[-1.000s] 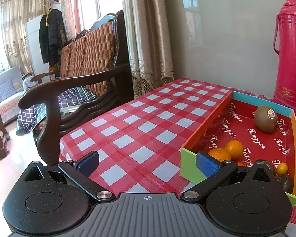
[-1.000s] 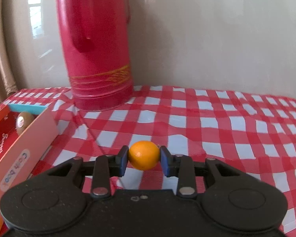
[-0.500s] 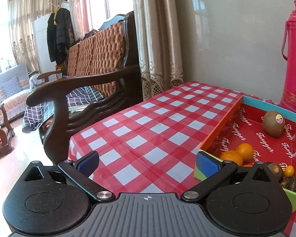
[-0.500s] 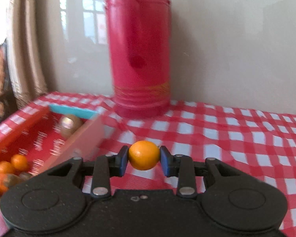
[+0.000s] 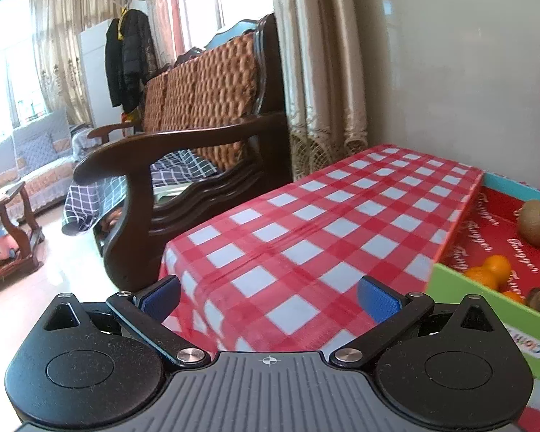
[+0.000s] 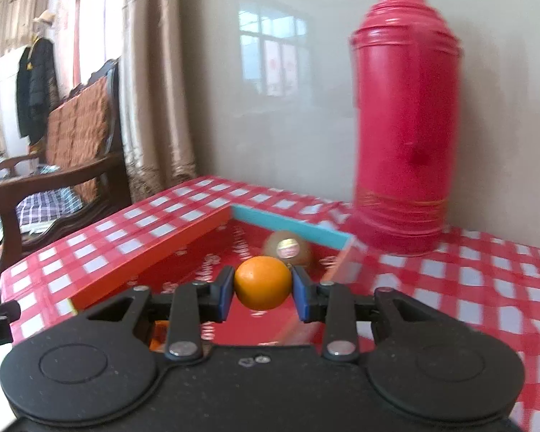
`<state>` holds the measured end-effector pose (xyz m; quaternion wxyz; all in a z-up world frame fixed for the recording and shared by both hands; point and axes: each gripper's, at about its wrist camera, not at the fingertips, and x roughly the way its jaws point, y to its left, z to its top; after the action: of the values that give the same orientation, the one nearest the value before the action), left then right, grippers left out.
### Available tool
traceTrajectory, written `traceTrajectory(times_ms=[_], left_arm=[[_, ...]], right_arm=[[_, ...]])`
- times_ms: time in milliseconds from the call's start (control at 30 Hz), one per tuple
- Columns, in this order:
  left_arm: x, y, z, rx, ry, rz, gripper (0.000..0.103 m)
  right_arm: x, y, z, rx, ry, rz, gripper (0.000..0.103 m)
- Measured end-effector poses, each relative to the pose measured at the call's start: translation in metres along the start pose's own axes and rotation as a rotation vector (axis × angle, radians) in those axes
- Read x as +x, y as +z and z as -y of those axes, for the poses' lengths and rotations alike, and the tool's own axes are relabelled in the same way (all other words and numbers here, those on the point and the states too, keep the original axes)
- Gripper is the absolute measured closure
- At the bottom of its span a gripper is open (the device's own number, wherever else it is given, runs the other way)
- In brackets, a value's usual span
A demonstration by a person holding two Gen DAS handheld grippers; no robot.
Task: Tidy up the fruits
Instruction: 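Carry the small orange with the right tool into the box and open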
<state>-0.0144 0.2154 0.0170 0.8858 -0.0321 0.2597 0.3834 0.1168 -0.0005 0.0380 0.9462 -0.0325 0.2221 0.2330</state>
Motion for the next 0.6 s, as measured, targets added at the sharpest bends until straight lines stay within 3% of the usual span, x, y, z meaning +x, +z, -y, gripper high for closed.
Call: traceTrajectory(times_ms=[300,600], left_arm=[[0.014,-0.001,-0.029,-0.038,0.036,-0.023,0.000],[0.024,-0.002,-0.045,-0.060,0.056,-0.038,0.000]], right_arm=[[0.017,-0.008,-0.045,-0.064,0.043,-0.066,0.077],[0.039,-0.016,-0.056,-0.070,-0.039,-0.161,0.077]])
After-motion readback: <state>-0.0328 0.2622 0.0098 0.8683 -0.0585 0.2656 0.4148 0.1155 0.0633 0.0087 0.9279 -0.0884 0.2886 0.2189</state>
